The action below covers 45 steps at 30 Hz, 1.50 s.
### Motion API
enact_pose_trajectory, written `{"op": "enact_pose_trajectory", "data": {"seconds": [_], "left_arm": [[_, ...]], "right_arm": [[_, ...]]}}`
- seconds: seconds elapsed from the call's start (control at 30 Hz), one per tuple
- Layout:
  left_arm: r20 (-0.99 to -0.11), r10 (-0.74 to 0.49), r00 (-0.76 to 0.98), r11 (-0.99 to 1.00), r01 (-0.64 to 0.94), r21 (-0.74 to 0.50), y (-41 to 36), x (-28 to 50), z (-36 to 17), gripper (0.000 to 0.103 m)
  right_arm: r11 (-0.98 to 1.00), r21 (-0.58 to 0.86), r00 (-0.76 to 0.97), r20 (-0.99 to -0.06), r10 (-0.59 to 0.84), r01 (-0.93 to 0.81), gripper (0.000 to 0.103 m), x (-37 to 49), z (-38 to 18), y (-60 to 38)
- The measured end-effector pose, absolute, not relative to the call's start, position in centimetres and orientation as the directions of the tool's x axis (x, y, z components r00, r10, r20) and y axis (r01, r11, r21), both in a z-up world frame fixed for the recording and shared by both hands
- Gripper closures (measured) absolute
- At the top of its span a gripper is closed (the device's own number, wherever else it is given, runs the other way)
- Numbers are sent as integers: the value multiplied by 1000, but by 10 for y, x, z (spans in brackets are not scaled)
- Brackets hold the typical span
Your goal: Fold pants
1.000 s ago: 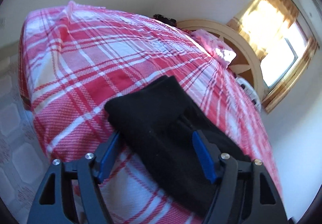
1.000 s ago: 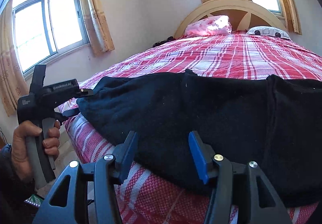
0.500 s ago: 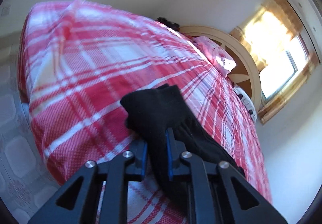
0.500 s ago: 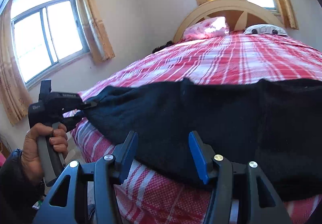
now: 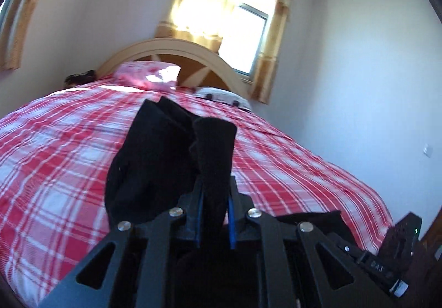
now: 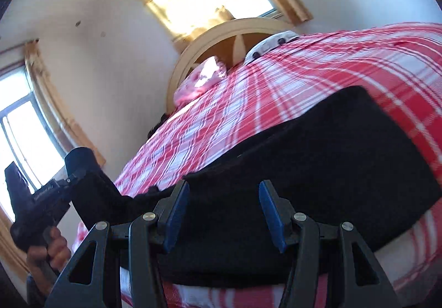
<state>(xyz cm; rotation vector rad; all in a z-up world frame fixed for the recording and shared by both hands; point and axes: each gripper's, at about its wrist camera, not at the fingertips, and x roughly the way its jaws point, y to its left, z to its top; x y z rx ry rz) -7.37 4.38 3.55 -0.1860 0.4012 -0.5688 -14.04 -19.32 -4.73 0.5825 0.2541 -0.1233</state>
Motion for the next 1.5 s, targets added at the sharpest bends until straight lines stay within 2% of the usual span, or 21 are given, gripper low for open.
{"op": "enact_pose_trajectory", "data": {"seconds": [0.17, 0.27, 0.37, 0.53, 0.6, 0.63, 0.73, 0.83, 0.9, 1.0, 1.1, 1.23, 1.33, 1.4, 1.5], "left_arm": [[-343, -728, 593, 667, 729, -155, -44, -116, 20, 89], [-401, -728, 556, 631, 772, -75, -76, -133, -2, 89], [-469, -695, 546, 638, 768, -52, -86, -129, -23, 89], [-490, -670, 558, 637, 771, 7, -87, -136, -29, 84], [-480, -684, 549, 610, 791, 36, -91, -146, -25, 70], [-476, -696, 537, 593, 804, 42, -91, -150, -24, 66], [-471, -727, 500, 538, 841, 62, -90, -166, -25, 63], [-456, -750, 480, 520, 853, 42, -72, -171, -16, 55], [-439, -744, 503, 558, 830, 6, -52, -168, -6, 39], [-417, -695, 586, 662, 748, -53, -19, -151, 5, 35], [-422, -633, 649, 749, 650, -125, 7, -127, 9, 35], [-442, -587, 679, 800, 569, -189, 25, -113, 6, 35], [-444, -577, 685, 808, 556, -192, 28, -117, 2, 35], [-447, -584, 677, 803, 561, -200, 29, -111, 0, 35], [-449, -598, 664, 792, 576, -202, 26, -106, -4, 34]], "right_arm": [[784, 597, 976, -211, -53, 172, 48, -168, -44, -222], [749, 645, 981, -190, -29, 147, 48, -180, -46, -236], [728, 678, 984, -174, 23, 103, 48, -183, -50, -242], [633, 774, 984, -126, 122, 20, 45, -181, -64, -257], [586, 810, 982, -121, 146, 13, 42, -177, -69, -265], [571, 821, 981, -114, 156, 4, 39, -176, -71, -267], [545, 838, 975, -88, 204, -38, 31, -170, -70, -269], [540, 839, 963, -82, 255, -71, 30, -164, -69, -269], [537, 840, 959, -87, 271, -76, 31, -162, -72, -269], [529, 845, 956, -83, 283, -83, 30, -163, -76, -265], [612, 791, 949, -172, 264, -26, 31, -154, -73, -249], [781, 623, 934, -303, 188, 45, 31, -139, -58, -208], [866, 493, 933, -345, 102, 87, 32, -131, -44, -191], [848, 517, 927, -363, 93, 118, 32, -124, -45, -198], [772, 625, 934, -332, 132, 113, 32, -115, -60, -210]]}}
